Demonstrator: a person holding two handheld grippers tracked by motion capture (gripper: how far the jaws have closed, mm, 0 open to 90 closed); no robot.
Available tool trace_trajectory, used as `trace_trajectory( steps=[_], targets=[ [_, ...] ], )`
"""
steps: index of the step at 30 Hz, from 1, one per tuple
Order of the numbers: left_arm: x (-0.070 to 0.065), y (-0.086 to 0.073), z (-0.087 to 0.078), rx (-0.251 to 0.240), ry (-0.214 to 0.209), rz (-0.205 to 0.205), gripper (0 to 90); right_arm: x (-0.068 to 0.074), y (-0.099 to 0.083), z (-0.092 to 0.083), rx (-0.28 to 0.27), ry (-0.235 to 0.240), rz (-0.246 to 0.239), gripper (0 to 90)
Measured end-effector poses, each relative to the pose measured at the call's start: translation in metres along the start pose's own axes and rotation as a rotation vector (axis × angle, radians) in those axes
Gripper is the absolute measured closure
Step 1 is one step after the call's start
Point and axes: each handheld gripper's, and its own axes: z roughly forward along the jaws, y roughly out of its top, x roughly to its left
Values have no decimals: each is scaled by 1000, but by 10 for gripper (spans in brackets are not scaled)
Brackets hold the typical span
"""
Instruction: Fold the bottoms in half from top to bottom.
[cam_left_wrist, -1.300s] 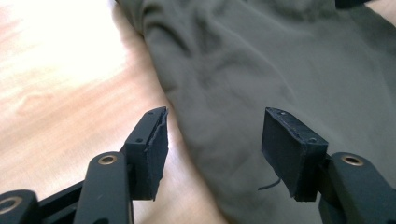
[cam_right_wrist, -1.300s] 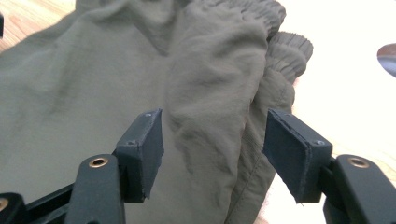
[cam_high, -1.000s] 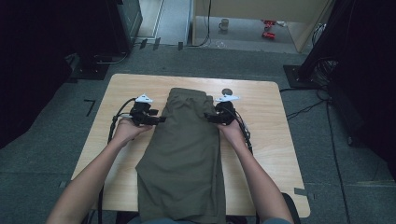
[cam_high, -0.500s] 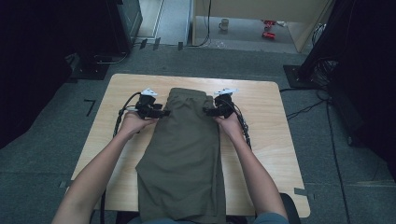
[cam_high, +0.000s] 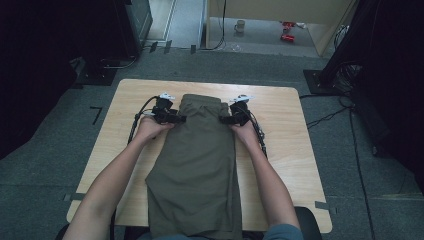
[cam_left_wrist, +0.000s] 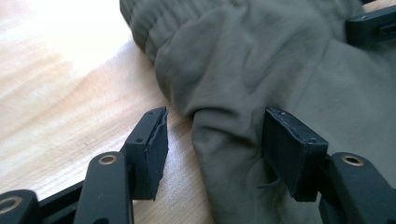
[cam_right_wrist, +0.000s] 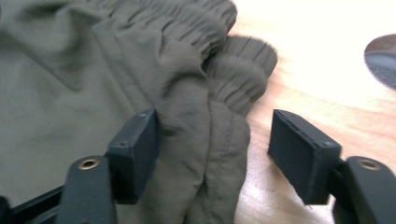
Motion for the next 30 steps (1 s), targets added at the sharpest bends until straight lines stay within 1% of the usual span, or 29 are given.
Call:
trace_trajectory(
  steps=[1, 2, 3, 4, 5, 6, 7, 8, 9, 10, 11, 12, 13, 14, 15, 16, 18, 19, 20, 21, 22, 23, 24, 25, 26, 27, 28, 29, 30],
  targets=[
    [0, 0, 0, 0, 0, 0, 420, 0, 0, 0, 0, 0, 0, 370],
    [0, 0, 1, -1, -4, -3, 420, 1, 0, 0, 1, -5, -14, 406],
    [-2, -1, 3, -6, -8, 1, 447, 5, 0, 0, 7, -7, -52, 486],
    [-2, -1, 3, -6, -8, 1, 463, 5, 0, 0, 7, -7, -52, 486],
    [-5, -1, 3, -2, -7, 16, 486, 9, 1, 1, 16, -25, -74, 528],
    [-5, -1, 3, -2, -7, 16, 510, 9, 1, 1, 16, -25, -74, 528],
    [-6, -1, 3, 1, -10, 23, 510, 10, 2, 1, 15, -24, -70, 547],
    [-7, -2, 3, -3, -14, 21, 574, 10, 1, 1, 10, -18, -61, 625],
    [-7, -2, 3, -2, -21, 21, 611, 10, 1, 1, 8, -22, -64, 657],
    [-7, -3, 3, -5, -31, 21, 611, 10, 1, 1, 8, -22, -64, 657],
    [-9, -3, 3, -6, -25, 29, 669, 10, 1, 1, 8, -21, -66, 719],
    [-9, -3, 3, -6, -25, 29, 696, 10, 1, 1, 8, -21, -66, 719],
    [-9, -3, 3, 2, -28, 20, 720, 11, 1, 1, 14, -18, -58, 782],
    [-9, -3, 3, 2, -28, 20, 751, 11, 1, 1, 14, -18, -58, 782],
    [-9, -3, 2, 13, -30, 16, 751, 13, 2, 1, 17, -18, -46, 809],
    [-9, -2, 2, 20, -32, 12, 795, 14, 3, 1, 26, -13, -41, 837],
    [-7, -1, 0, 28, -42, -6, 805, 14, 4, 1, 28, -12, -40, 844],
    [-6, 0, -1, 23, -41, -16, 811, 13, 5, 1, 30, -7, -37, 849],
    [-4, 4, -4, 8, -35, -24, 817, 11, 7, -1, 16, 1, -10, 857],
    [-4, 7, -5, -5, -28, -23, 818, 10, 9, -2, 9, 2, -6, 858],
    [-4, 7, -5, -5, -28, -23, 819, 10, 9, -2, 9, 2, -6, 858],
    [-4, 14, -9, -25, -22, -22, 820, 7, 18, -5, 34, 6, -2, 860],
    [-4, 14, -9, -25, -22, -22, 820, 7, 18, -5, 34, 6, -2, 860],
    [-4, 18, -11, -40, -17, -18, 820, 6, 22, -7, 18, 1, 0, 861],
    [-5, 28, -17, -67, 1, 3, 821, 4, 33, -12, 1, -7, 6, 862],
    [-5, 28, -17, -67, 1, 3, 820, 4, 33, -12, 1, -7, 6, 862],
    [-5, 34, -20, -85, 12, 9, 820, 5, 39, -15, -15, -13, 2, 863],
    [-5, 39, -25, -113, 13, 12, 821, 5, 46, -19, -28, -20, -5, 862],
    [-4, 46, -30, -129, 15, 10, 820, 5, 54, -24, -43, -26, -14, 862]
  ],
)
